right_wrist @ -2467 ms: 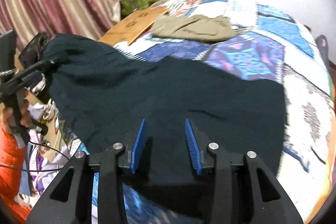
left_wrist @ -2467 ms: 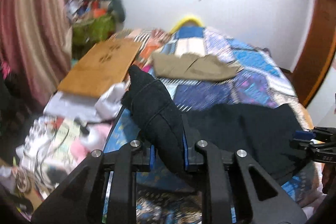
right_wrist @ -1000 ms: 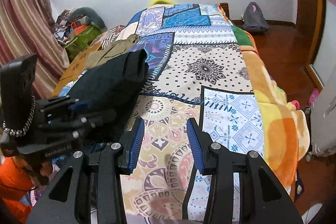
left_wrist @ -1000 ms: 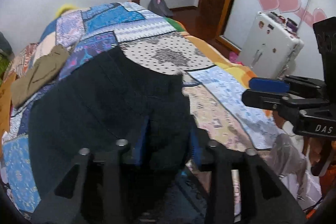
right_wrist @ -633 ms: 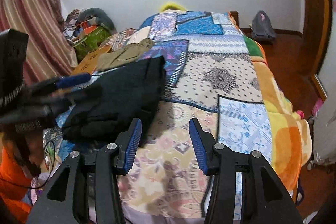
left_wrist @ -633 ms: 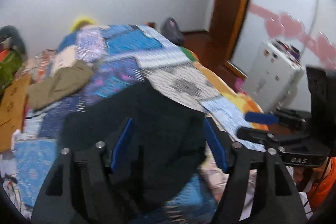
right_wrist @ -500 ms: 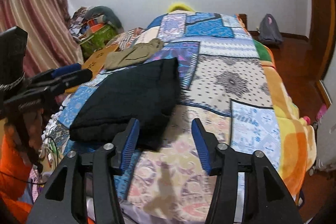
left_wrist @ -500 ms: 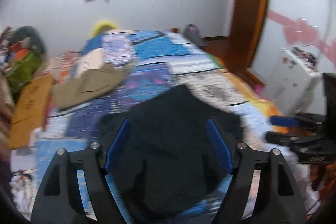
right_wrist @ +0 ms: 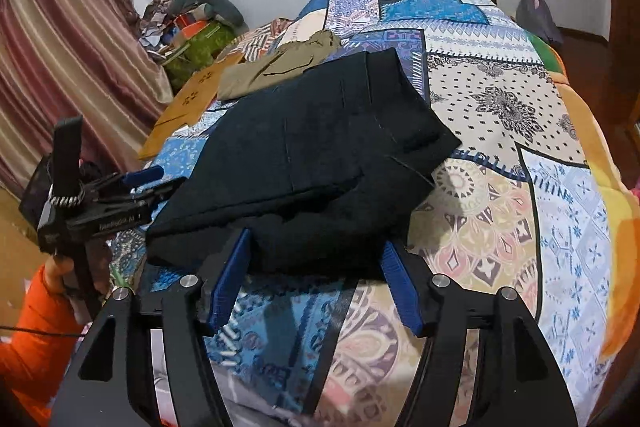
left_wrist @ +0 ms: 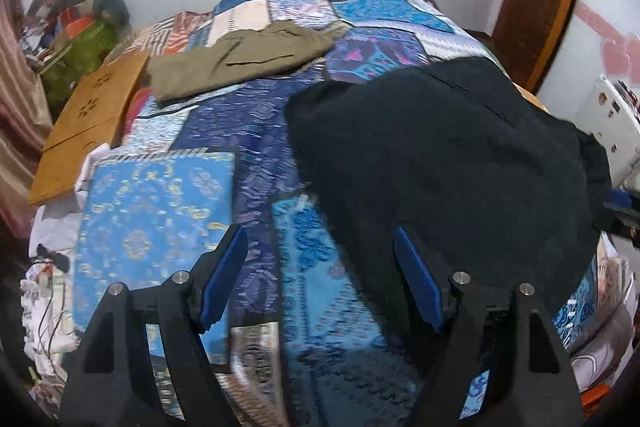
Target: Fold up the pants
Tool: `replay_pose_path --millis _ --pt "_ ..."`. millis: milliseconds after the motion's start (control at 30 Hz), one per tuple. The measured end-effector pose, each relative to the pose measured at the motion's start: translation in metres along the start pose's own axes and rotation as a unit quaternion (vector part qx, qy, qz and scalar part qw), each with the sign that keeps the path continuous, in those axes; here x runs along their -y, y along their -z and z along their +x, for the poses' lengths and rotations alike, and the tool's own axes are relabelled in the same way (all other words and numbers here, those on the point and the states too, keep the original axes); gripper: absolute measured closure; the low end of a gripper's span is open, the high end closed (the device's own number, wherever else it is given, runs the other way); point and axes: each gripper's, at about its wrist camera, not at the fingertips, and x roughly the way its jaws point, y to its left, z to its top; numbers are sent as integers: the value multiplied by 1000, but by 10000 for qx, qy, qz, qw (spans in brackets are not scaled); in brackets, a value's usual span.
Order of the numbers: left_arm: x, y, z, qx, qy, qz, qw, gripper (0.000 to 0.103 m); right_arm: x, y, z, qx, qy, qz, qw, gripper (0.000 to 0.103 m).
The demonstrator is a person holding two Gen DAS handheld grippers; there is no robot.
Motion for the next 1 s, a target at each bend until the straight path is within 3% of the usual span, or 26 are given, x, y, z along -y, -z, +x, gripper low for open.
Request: replay_pose_path --millis 133,433,633,767,900,1000 --pt "28 0 -3 126 -146 323 9993 35 3 -6 6 -106 219 -427 9988 45" --pt "77 -24 -1 105 173 443 9988 35 53 -35 15 -256 545 -626 9962 45" --pt "113 -45 16 75 493 110 9987 35 94 -64 31 -308 756 -628 9947 45" --pt "133 -58 28 143 478 130 9987 35 109 -81 43 -311 893 -618 9936 45" --pt "132 -68 24 181 703 163 9972 38 110 -88 33 -203 863 -559 9945 45" --pt "108 -73 7 385 587 64 9975 39 99 -84 14 -58 728 -565 9957 45"
